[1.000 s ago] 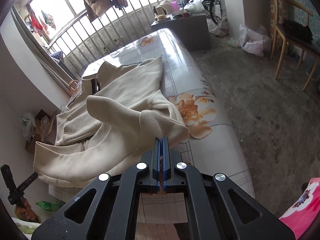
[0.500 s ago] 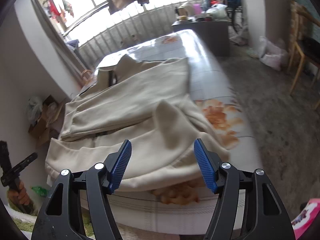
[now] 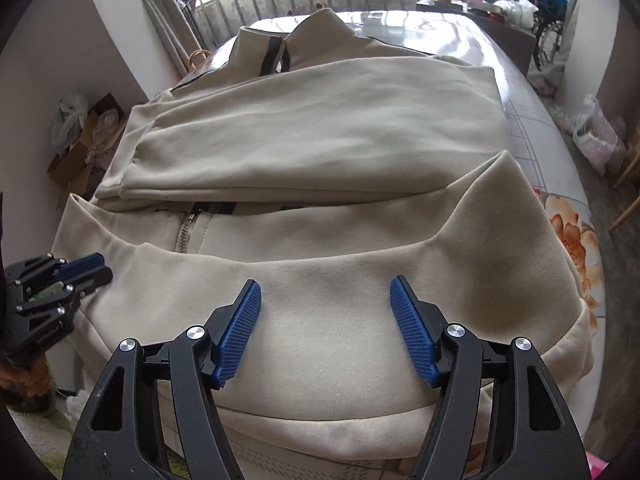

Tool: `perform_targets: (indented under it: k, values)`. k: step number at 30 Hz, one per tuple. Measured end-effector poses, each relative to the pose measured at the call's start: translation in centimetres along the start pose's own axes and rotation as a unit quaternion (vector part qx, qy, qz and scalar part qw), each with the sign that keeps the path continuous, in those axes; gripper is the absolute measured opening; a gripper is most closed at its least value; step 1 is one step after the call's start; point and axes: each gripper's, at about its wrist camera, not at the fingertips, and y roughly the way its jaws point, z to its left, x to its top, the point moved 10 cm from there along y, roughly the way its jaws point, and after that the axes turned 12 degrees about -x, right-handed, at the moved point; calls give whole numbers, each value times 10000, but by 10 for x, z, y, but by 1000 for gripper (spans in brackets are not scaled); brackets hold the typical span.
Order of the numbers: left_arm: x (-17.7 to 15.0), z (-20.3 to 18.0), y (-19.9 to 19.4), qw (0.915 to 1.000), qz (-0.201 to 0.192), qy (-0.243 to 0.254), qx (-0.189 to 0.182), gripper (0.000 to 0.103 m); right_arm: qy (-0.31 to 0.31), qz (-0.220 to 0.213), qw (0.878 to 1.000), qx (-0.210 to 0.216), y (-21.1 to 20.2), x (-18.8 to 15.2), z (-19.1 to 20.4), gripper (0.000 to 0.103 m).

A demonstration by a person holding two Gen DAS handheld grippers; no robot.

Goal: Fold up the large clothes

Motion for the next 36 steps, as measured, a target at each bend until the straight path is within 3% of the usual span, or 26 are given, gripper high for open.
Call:
perform_targets:
  k: [2, 3, 5, 6, 7, 9, 14, 20, 24, 29, 32, 36]
  values:
    - [0, -1, 0, 9998, -72, 127, 109, 5, -321, -65, 9991, -272, 1, -3, 4, 61]
    - [0, -2, 0, 9995, -103, 246, 182, 3, -453, -117, 9982, -372, 1, -4, 6, 55]
    - [-1, -5, -1, 9981, -202, 472, 330, 2, -407, -168, 9986, -300, -2, -4, 6, 31]
    - [-1, -5, -2, 9976, -256, 533, 352, 1, -342, -167, 9985, -383, -2, -4, 1, 7]
    - [0, -5, -7, 9974, -338, 543, 341, 1, -176, -130, 9994, -284, -3, -2, -1, 4]
    - [5, -6, -28, 9957, -618, 618, 320, 1, 131, -259, 9995, -84, -18, 6, -7, 4]
    - [26, 0, -65, 9884, -1222, 780, 444, 1, 219, -942, 9949, -274, -66, 35, -7, 2]
    - [33, 15, -26, 9912, -1070, 568, 531, 2, 323, -703, 9961, -435, -23, 42, -6, 2]
    - [37, 12, -29, 9880, -1215, 710, 633, 2, 328, -888, 9940, -539, -28, 51, -6, 2]
    - [29, 19, -4, 9903, -1038, 679, 627, 2, 99, -888, 9920, -894, -9, 51, 1, 2]
    - [21, 20, 7, 9913, -976, 612, 634, 2, 107, -776, 9931, -875, 12, 43, 0, 3]
    - [22, 17, 7, 9906, -993, 643, 693, 2, 150, -810, 9929, -859, 9, 43, -4, 6]
